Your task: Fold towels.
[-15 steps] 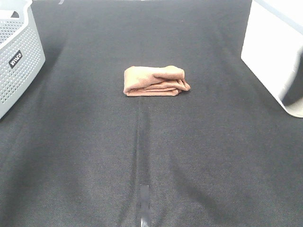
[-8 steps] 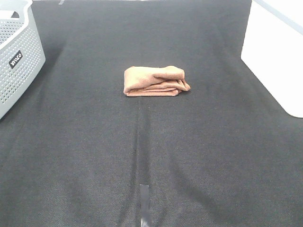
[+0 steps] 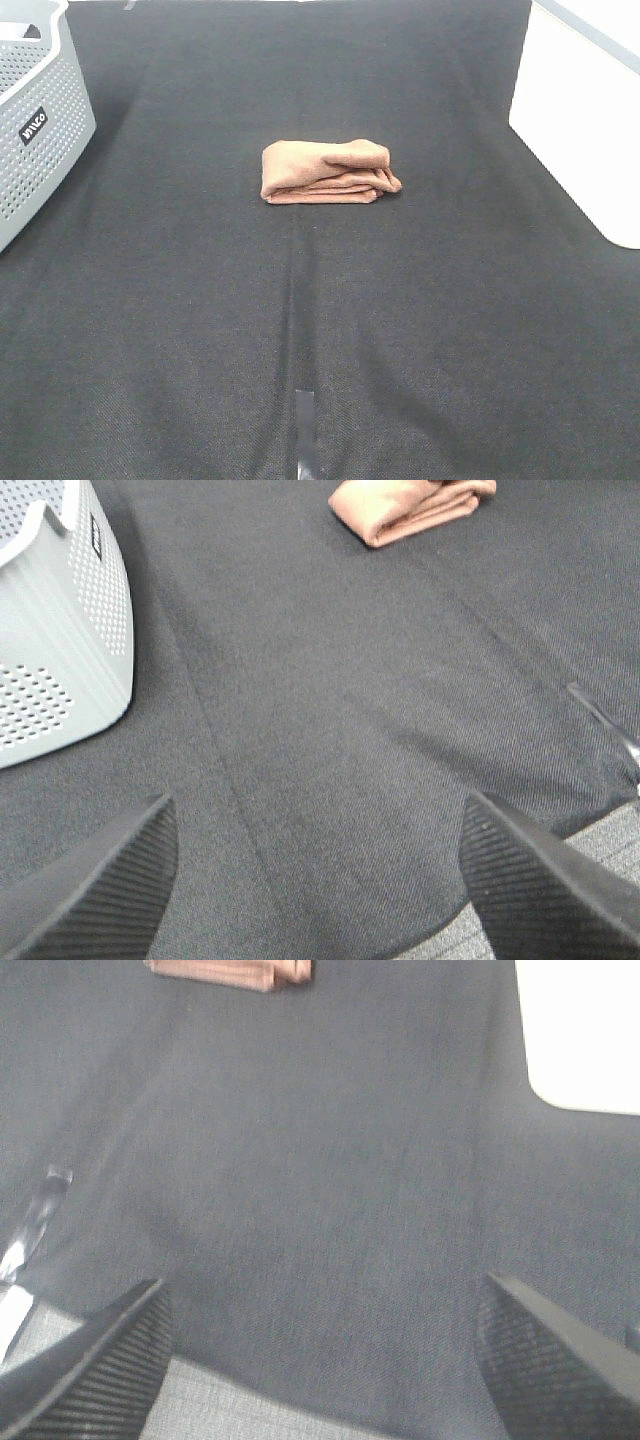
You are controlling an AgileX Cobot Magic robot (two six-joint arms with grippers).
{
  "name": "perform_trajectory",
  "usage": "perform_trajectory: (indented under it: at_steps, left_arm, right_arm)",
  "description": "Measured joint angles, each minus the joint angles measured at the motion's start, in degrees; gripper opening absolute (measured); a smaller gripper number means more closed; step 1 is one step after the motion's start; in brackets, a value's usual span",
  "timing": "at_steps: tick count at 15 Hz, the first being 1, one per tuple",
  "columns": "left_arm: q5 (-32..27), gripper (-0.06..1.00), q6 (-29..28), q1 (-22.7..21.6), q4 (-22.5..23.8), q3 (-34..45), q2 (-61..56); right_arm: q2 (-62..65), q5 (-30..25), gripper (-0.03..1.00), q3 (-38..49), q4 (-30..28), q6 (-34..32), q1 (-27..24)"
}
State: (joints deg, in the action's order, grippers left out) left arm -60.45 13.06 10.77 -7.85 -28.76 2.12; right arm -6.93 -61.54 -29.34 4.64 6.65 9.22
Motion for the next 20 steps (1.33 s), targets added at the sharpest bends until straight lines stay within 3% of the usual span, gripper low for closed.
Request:
perform_trajectory:
  at_steps: [13,17,20]
  left_arm:
    - [0.00,0.74,0.00,-0.40,0.00,0.00,0.00]
    - [0.00,0.74,0.00,-7.85,0.00,0.00,-0.34]
    - [0.00,0.74,0.00,-9.80,0.00,0.06,-2.35]
  right_arm:
    - [0.00,0.11,0.78,0.00,0.00,0.00,0.00]
    - [0.06,0.11,0.78,0.00,0.06,0.00,-4.81]
    - [3.04,0.17,0.78,0.00,0.17,0.00,-7.91]
